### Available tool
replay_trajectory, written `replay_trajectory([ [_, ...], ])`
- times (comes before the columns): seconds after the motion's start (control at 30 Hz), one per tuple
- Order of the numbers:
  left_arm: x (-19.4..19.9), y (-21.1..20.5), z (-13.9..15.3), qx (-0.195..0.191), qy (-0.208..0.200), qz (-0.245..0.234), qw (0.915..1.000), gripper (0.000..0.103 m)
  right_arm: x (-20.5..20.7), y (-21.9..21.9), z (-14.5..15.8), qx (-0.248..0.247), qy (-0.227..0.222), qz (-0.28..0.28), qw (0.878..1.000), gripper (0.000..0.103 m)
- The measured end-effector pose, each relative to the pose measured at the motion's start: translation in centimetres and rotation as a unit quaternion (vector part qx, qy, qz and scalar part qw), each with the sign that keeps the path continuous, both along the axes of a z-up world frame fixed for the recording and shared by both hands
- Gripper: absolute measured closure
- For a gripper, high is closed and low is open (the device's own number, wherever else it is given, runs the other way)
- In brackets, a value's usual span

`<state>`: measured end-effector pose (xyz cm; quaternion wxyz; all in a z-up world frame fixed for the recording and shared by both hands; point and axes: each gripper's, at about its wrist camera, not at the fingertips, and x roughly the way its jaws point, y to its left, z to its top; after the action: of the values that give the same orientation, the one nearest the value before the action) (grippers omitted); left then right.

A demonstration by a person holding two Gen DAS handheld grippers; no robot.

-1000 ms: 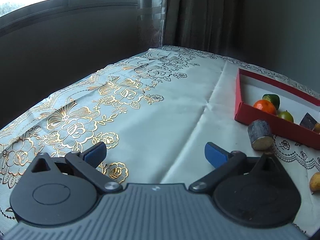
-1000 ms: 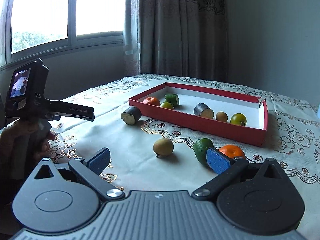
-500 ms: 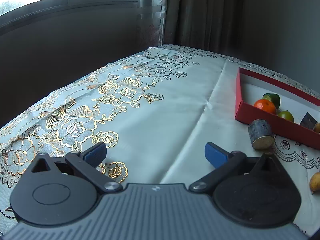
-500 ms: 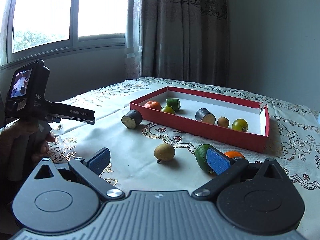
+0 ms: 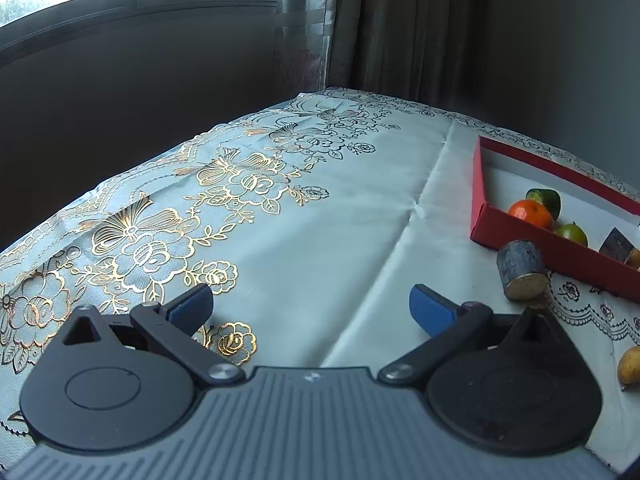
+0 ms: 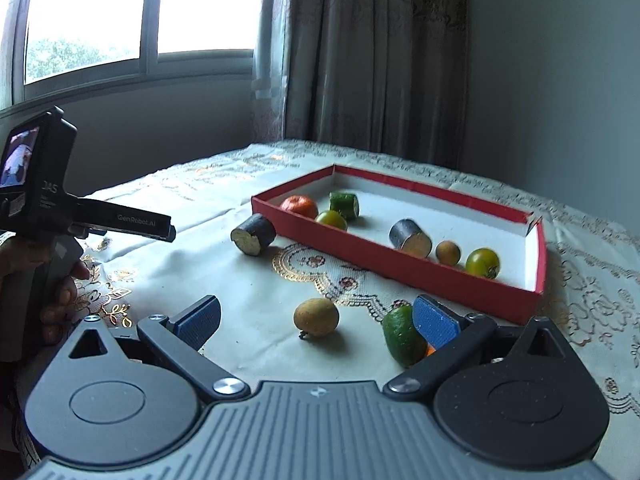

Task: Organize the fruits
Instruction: 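Move the open right gripper down to the brown kiwi-like fruit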

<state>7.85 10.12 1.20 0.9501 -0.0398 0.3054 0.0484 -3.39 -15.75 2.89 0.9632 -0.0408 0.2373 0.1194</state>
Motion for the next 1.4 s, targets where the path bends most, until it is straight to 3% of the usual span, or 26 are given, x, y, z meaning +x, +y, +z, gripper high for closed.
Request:
replay_trajectory([
  [0.1,0.0,0.0,0.0,-0.002,0.0,0.0,1.0,0.0,0.8,0.6,-0.4,-0.002,0.011,0.014,1.0,0.008],
  [0.33,0.0,0.1,0.0,-0.006,0.001,-0.001,1.0,0.0,2.4,1.9,-1.3,-0.013,0.034,0.031,0.999,0.04],
  [0.83,0.1,0.2,0.0,-0.013,0.002,-0.003,0.9999,0.0,4.3,1.1,-1.7,0.0,0.057,0.002,0.998,0.043],
  [1.4,0.1,0.2,0.0,-0.017,0.001,-0.001,0.9999,0.0,6.0,0.7,-2.0,0.007,0.079,-0.011,0.997,0.058],
])
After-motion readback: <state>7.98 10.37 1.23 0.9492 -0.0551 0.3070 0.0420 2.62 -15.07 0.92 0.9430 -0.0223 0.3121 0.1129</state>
